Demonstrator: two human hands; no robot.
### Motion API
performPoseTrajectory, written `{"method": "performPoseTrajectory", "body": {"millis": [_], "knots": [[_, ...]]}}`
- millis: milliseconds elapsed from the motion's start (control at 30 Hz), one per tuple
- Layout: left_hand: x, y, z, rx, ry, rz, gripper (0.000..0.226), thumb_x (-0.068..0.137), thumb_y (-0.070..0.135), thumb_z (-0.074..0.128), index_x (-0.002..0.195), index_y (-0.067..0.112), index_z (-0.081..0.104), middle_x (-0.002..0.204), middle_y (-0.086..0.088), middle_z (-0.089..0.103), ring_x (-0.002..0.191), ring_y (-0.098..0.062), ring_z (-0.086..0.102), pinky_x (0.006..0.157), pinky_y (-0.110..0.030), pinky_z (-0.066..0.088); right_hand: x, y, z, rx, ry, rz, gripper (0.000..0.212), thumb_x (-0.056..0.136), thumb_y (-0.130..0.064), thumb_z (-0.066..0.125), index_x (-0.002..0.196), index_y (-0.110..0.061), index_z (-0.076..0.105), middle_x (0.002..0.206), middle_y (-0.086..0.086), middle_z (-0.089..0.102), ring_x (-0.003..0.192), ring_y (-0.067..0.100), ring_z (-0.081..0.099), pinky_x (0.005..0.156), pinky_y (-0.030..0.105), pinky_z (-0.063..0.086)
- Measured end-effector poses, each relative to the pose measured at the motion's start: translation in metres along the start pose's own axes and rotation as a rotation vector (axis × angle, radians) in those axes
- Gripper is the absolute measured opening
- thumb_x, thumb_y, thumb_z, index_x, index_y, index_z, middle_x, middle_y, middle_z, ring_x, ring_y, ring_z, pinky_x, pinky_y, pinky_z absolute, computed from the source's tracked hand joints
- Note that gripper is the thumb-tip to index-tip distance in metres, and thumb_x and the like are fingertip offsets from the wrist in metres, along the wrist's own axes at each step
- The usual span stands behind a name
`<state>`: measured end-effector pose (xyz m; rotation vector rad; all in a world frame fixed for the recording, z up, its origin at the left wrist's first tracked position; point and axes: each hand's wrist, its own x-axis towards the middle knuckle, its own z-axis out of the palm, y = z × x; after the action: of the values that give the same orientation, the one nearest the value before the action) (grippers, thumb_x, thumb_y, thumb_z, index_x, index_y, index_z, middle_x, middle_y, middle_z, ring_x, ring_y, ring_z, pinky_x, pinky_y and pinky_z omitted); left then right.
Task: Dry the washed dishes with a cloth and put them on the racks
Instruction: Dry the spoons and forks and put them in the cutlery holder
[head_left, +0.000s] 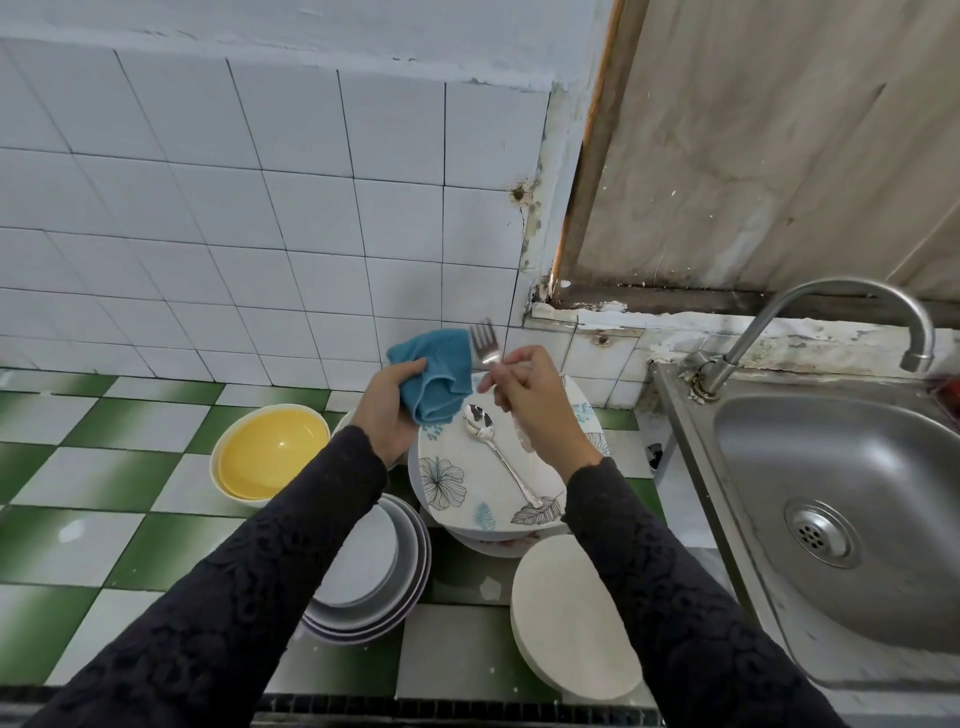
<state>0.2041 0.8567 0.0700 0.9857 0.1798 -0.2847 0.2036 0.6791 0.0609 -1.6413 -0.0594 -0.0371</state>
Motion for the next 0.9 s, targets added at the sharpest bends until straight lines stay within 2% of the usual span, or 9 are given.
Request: {"method": "performPoseTrajectory", "body": {"millis": [133,233,333,433,500,633,733,800,900], "knots": [[-0.004,-0.005,0.014,0.026,-0.053,-0.011,0.023,0.092,0.007,0.042,0.11,0.004,0.057,0.09,-0.014,0.062,0.073,-0.024,0.06,0.071,-0.037,0.052,0.003,-0.001,0.019,-0.126,-0.065,0.044,0.021,0.1,-0.009,0.059,0.095,-0.018,0.04,0.067,0.0,0.067,0.064,0.014,0.059,0.063,0.03,0.046],[-0.004,-0.005,0.013,0.09,-0.012,0.008,0.02,0.092,0.007,0.042,0.105,0.006,0.057,0.091,-0.011,0.063,0.078,-0.023,0.061,0.07,-0.035,0.052,0.003,0.002,0.017,-0.185,-0.065,0.103,0.028,0.1,-0.009,0.059,0.092,-0.02,0.035,0.065,0.003,0.065,0.069,0.023,0.054,0.067,0.038,0.044],[-0.004,-0.004,0.008,0.16,0.024,0.038,0.019,0.093,0.008,0.043,0.102,0.01,0.059,0.093,-0.009,0.063,0.082,-0.022,0.061,0.073,-0.035,0.05,0.0,0.009,0.01,-0.282,-0.063,0.136,0.026,0.101,-0.009,0.057,0.094,-0.018,0.034,0.065,0.002,0.067,0.069,0.018,0.055,0.067,0.033,0.041],[-0.003,0.0,0.005,0.207,0.008,0.039,0.022,0.094,0.009,0.043,0.111,0.008,0.057,0.101,-0.011,0.063,0.087,-0.022,0.061,0.074,-0.035,0.052,-0.004,0.014,0.001,-0.37,-0.039,0.14,0.016,0.102,-0.007,0.053,0.101,-0.011,0.037,0.067,0.001,0.068,0.052,-0.006,0.053,0.059,0.017,0.039],[-0.003,0.0,0.004,0.179,0.014,0.025,0.023,0.093,0.009,0.044,0.113,0.009,0.056,0.103,-0.012,0.062,0.089,-0.024,0.061,0.075,-0.036,0.053,-0.003,0.016,-0.002,-0.409,-0.007,0.127,0.011,0.102,-0.006,0.052,0.109,-0.008,0.043,0.067,0.001,0.067,0.05,-0.01,0.053,0.052,0.009,0.037],[0.0,-0.002,0.002,0.039,0.057,0.005,0.024,0.093,0.008,0.046,0.115,0.008,0.055,0.107,-0.012,0.062,0.093,-0.026,0.06,0.082,-0.04,0.051,-0.003,0.018,0.001,-0.456,0.184,0.014,0.019,0.103,-0.006,0.048,0.115,-0.002,0.063,0.072,-0.004,0.064,0.056,-0.002,0.049,0.052,0.008,0.037],[0.002,-0.005,0.003,0.016,0.088,-0.026,0.027,0.096,0.012,0.046,0.12,0.004,0.055,0.115,-0.017,0.061,0.096,-0.026,0.06,0.087,-0.04,0.05,-0.004,0.016,0.01,-0.411,0.302,-0.077,0.031,0.102,0.0,0.044,0.125,-0.002,0.065,0.085,0.0,0.06,0.063,0.002,0.047,0.057,0.008,0.039],[-0.001,-0.008,0.005,-0.014,0.077,-0.052,0.03,0.097,0.016,0.045,0.123,0.003,0.054,0.116,-0.019,0.061,0.097,-0.027,0.06,0.091,-0.042,0.049,-0.004,0.015,0.017,-0.46,0.265,-0.233,0.045,0.1,0.005,0.044,0.141,-0.009,0.056,0.094,0.001,0.055,0.076,0.0,0.048,0.071,0.008,0.04],[-0.004,-0.007,0.009,-0.104,0.06,-0.079,0.027,0.097,0.018,0.043,0.114,0.005,0.059,0.109,-0.018,0.064,0.097,-0.03,0.061,0.098,-0.046,0.047,-0.006,0.02,0.019,-0.585,0.103,-0.375,0.043,0.101,0.0,0.05,0.143,-0.008,0.054,0.098,0.002,0.051,0.082,0.003,0.046,0.081,0.017,0.04]]}}
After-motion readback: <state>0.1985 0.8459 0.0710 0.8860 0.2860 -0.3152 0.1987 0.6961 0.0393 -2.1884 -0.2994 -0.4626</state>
